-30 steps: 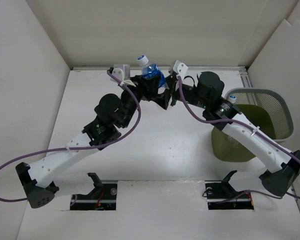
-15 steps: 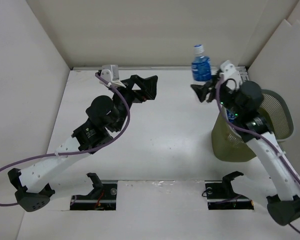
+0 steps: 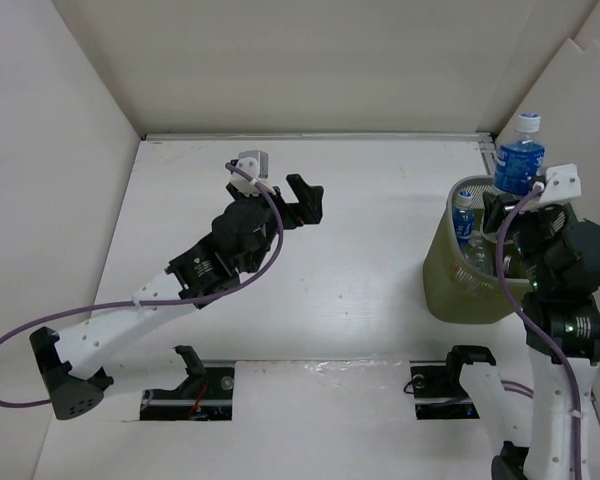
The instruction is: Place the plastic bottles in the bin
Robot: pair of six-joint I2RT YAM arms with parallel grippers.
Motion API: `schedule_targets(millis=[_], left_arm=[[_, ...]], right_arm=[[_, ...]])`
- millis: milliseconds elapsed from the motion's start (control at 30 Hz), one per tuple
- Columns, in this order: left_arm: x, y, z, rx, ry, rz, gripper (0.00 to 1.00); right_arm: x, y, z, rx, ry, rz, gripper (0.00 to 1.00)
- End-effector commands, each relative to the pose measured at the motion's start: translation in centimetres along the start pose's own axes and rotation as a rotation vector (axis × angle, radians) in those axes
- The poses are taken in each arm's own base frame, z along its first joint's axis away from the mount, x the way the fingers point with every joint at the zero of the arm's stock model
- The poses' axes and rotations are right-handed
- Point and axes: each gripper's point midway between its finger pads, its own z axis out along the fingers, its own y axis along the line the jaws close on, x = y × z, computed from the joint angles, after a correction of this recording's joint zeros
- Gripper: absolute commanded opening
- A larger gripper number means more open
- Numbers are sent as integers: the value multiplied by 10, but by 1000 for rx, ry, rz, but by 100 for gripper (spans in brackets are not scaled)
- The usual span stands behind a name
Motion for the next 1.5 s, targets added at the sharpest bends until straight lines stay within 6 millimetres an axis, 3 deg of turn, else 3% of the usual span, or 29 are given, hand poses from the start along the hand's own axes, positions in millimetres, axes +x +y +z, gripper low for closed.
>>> schedule_targets(millis=[0, 33, 67, 100, 133, 267, 400, 500, 600, 667, 833, 1033, 1200, 1467], left_arm=[[-2, -5, -3, 20, 14, -18, 100], [5, -3, 0, 9, 31, -4, 100], [0, -5, -2, 7, 35, -2, 100], [2, -4, -2, 0, 48, 9, 100], [-1, -2, -3, -18, 48, 6, 100], [0, 12, -8, -96, 84, 35, 100], [0, 40, -21, -226, 125, 95, 100], [-18, 54, -35, -287, 93, 103, 100], [-33, 71, -52, -339, 57, 106, 100], [-44, 84, -63, -390, 20, 95, 100], [-72, 106, -99, -429, -23, 86, 100], [-83, 128, -128, -445, -59, 63, 100], [-86, 145, -152, -417, -107, -14, 100], [-57, 175, -163, -423, -153, -64, 100]], right_arm=[[26, -30, -29, 188, 152, -15, 20], [26, -33, -33, 205, 154, -16, 34], [30, -34, -35, 212, 167, -16, 81], [30, -34, -35, 212, 167, -16, 96], [30, -34, -34, 210, 178, -15, 100], [23, -26, -25, 139, 167, -64, 100], [-8, -15, -17, 32, 83, -162, 100], [-33, 0, -22, -77, 24, -254, 100], [-38, 16, -24, -186, 0, -298, 100], [-49, 26, -42, -221, -58, -330, 100], [-53, 36, -81, -234, -106, -400, 100], [-53, 35, -114, -209, -115, -409, 100], [-42, 15, -137, -111, -84, -401, 100], [-46, -12, -162, 33, -58, -387, 100]])
